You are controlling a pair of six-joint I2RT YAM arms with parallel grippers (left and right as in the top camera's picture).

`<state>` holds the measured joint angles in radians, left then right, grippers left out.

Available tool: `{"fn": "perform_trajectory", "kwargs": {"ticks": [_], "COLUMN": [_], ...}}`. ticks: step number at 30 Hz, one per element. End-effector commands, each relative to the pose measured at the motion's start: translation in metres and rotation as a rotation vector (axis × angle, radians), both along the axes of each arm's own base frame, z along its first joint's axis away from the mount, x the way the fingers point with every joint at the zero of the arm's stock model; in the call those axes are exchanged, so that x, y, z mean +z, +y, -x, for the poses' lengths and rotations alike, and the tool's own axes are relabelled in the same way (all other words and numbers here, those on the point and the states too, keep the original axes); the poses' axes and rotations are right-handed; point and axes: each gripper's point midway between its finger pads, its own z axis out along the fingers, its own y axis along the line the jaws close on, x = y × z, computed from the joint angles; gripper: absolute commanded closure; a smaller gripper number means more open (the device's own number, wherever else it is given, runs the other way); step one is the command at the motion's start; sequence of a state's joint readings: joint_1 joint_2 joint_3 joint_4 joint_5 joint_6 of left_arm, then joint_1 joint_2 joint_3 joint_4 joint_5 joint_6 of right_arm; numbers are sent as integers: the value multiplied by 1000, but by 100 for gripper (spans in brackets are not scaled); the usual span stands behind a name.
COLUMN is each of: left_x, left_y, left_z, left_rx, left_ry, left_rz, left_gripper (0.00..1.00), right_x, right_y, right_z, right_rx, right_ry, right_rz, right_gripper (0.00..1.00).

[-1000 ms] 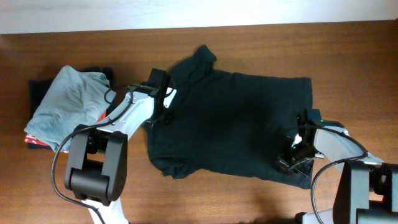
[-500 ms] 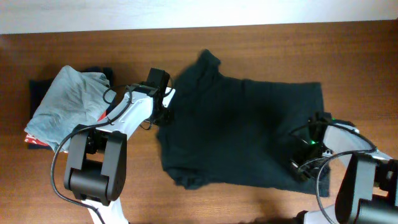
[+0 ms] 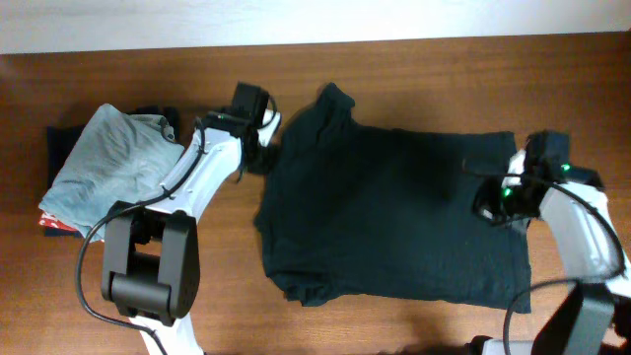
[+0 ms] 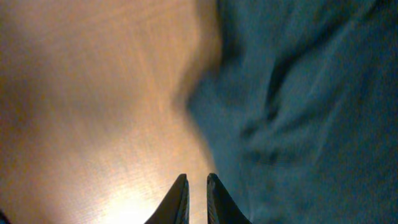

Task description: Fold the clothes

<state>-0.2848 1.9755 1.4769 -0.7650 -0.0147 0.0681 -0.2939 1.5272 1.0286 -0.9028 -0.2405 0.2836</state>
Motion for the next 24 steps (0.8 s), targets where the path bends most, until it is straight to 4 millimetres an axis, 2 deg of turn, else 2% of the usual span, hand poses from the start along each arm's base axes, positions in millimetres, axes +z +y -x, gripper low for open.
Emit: {"fn": "perform_trajectory", "kwargs": {"ticks": [1,4,5,10,15,20,24], "left_x": [20,31,28,-9,-22,-39,-69], "left_y": [-21,-53,-68,-80,-98,-97,-71], "left_z": [-29,-45,-52,-60,-70,-76,-86], "left_rx": [-41,-192,-244,-270,-321,-315,-208], "left_ry": [-105,-192,-218,-197,-234,-237,-231], "left_rz": [103,230,288,316,389,376,238], "left_gripper": [89,96,99,100,100,100,100], "right_x": [30,24,17,7,7,6,5], "right_y": [15,12,10,10,11,12,13], "right_z": [-30,-41,-47,-47,-46,-43,-38], "right_rx": [70,66,66,49,49,48,46], "right_ry": [-165,-184,-182,-154,-148,-136,-114], "right_rz": [-73,-69,-70,-86,-88,-92,-99], "right_gripper": [93,93,94,96,96,96,96]}}
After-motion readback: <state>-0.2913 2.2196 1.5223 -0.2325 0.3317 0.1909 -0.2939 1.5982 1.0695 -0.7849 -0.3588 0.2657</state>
